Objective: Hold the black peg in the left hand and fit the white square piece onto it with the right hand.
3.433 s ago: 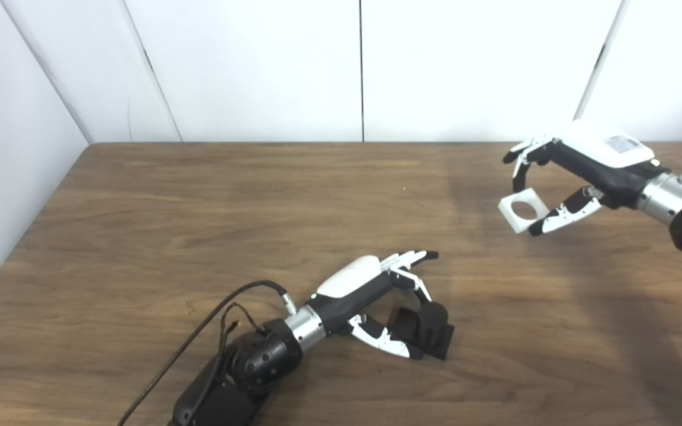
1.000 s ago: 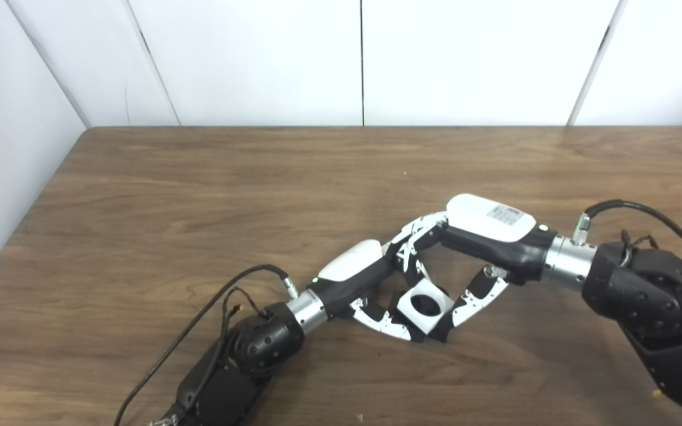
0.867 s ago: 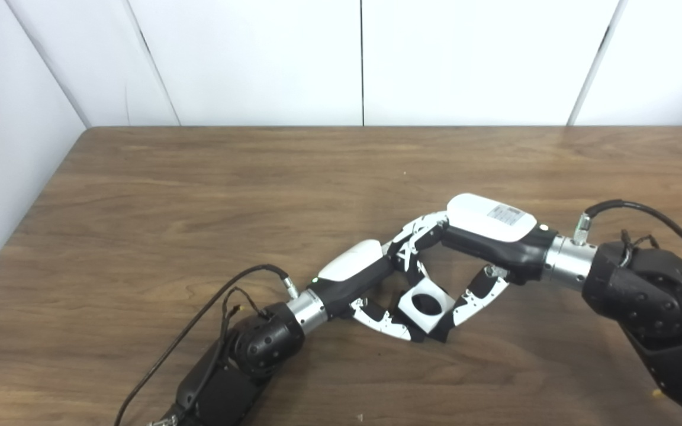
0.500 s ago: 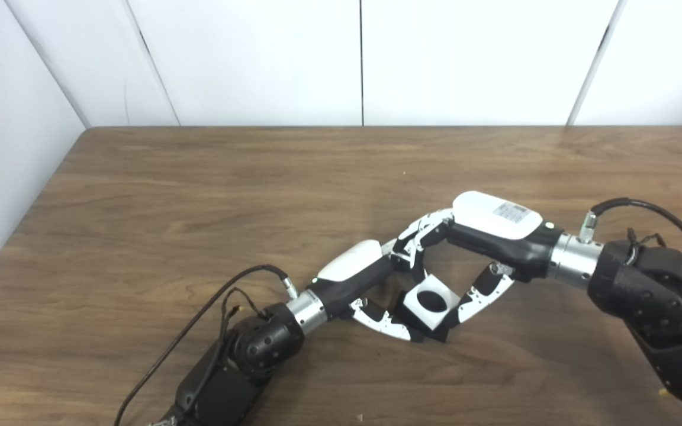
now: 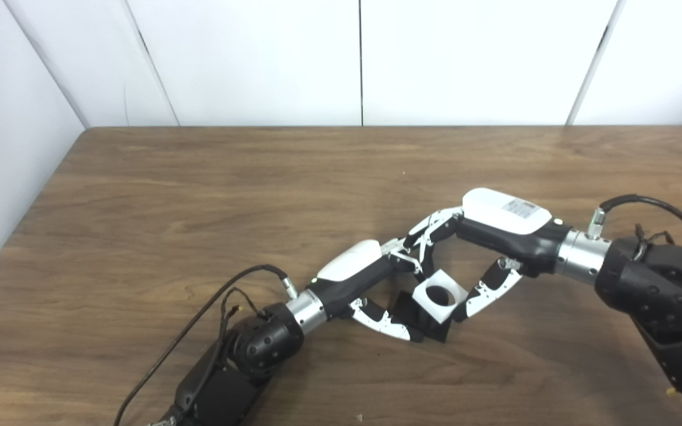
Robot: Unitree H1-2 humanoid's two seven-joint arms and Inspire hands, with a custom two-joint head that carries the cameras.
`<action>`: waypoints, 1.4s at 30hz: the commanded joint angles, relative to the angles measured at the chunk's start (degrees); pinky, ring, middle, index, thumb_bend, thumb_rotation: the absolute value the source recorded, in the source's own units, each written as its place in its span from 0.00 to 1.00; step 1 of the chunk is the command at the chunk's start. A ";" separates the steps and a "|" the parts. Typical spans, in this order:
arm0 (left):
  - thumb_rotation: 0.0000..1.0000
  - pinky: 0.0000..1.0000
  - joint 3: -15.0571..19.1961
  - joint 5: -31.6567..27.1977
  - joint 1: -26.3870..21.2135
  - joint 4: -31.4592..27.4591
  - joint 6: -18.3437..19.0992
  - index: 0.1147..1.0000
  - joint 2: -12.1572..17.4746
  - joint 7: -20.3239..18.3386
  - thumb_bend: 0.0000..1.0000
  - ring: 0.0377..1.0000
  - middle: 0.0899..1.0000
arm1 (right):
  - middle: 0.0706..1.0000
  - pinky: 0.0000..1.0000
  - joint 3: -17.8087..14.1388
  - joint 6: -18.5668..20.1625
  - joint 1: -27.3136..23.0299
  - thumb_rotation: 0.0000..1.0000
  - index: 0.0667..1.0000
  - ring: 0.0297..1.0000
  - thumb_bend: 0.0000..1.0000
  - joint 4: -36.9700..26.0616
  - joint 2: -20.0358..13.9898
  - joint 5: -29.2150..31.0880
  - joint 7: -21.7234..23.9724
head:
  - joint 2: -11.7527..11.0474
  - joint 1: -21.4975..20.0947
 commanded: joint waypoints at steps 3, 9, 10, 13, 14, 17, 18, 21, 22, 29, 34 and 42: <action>0.08 1.00 -0.89 2.94 0.54 0.39 1.82 0.42 0.83 -1.71 0.52 1.00 1.00 | 0.76 0.76 -1.16 -0.04 -1.38 0.14 0.45 0.80 0.52 -0.31 -0.16 0.30 -1.66 | 0.07 0.21; 0.08 1.00 -0.94 2.88 0.55 0.40 1.83 0.42 0.70 -1.66 0.52 1.00 1.00 | 0.76 0.75 -1.09 0.51 -0.90 0.13 0.45 0.81 0.52 0.54 1.01 0.69 -2.41 | 0.32 0.57; 0.08 1.00 -0.95 2.90 0.54 0.47 1.78 0.42 0.68 -1.62 0.52 1.00 1.00 | 0.76 0.74 -1.07 0.56 -0.86 0.13 0.45 0.81 0.52 0.61 1.16 0.69 -2.52 | 0.32 0.57; 0.08 1.00 -1.01 2.79 0.51 0.57 1.81 0.42 0.68 -1.77 0.52 1.00 1.00 | 0.76 0.72 -0.98 0.71 -0.61 0.13 0.45 0.81 0.52 1.08 2.01 0.43 -2.94 | 0.40 0.61; 0.08 1.00 -1.04 2.83 0.48 0.62 1.78 0.42 0.69 -1.78 0.52 1.00 1.00 | 0.76 0.72 -0.98 0.67 -0.53 0.13 0.45 0.81 0.52 1.30 2.33 0.42 -3.05 | 0.40 0.61; 0.08 1.00 -1.10 2.98 0.42 0.61 1.80 0.43 0.72 -1.79 0.52 1.00 1.00 | 0.77 0.71 -0.87 0.64 -0.40 0.13 0.45 0.81 0.52 1.67 3.09 0.33 -3.21 | 0.54 0.64; 0.08 1.00 -1.11 3.00 0.41 0.59 1.83 0.43 0.73 -1.81 0.52 1.00 1.00 | 0.77 0.70 -0.79 0.65 -0.38 0.13 0.45 0.81 0.52 1.69 3.27 0.22 -3.26 | 0.56 0.62; 0.08 1.00 -1.12 2.92 0.37 0.52 2.02 0.43 0.75 -2.00 0.52 1.00 1.00 | 0.77 0.69 -0.56 0.86 -0.34 0.13 0.45 0.82 0.52 1.68 3.90 0.11 -3.31 | 0.56 0.53; 0.08 1.00 -1.13 2.97 0.36 0.45 2.15 0.43 0.75 -2.05 0.52 1.00 1.00 | 0.77 0.69 -0.49 0.81 -0.37 0.13 0.45 0.82 0.52 1.69 4.10 0.06 -3.32 | 0.56 0.53; 0.08 1.00 -1.16 3.06 0.35 0.30 2.08 0.43 0.55 -1.87 0.52 1.00 1.00 | 0.76 0.69 0.16 0.59 -0.56 0.14 0.45 0.80 0.52 1.66 4.36 -0.46 -2.87 | 0.72 0.51; 0.08 1.00 -1.16 3.18 0.51 -0.44 2.60 0.43 0.78 -2.16 0.52 1.00 1.00 | 0.76 0.68 0.16 0.70 -0.30 0.13 0.45 0.78 0.52 1.81 3.69 -0.47 -2.56 | 1.01 0.33; 0.08 1.00 -0.98 2.67 0.67 -0.92 2.81 0.43 1.43 -2.41 0.52 1.00 1.00 | 0.83 0.68 0.62 3.79 -0.83 0.17 0.70 0.80 0.75 0.55 1.49 -2.69 -0.09 | 1.06 -0.29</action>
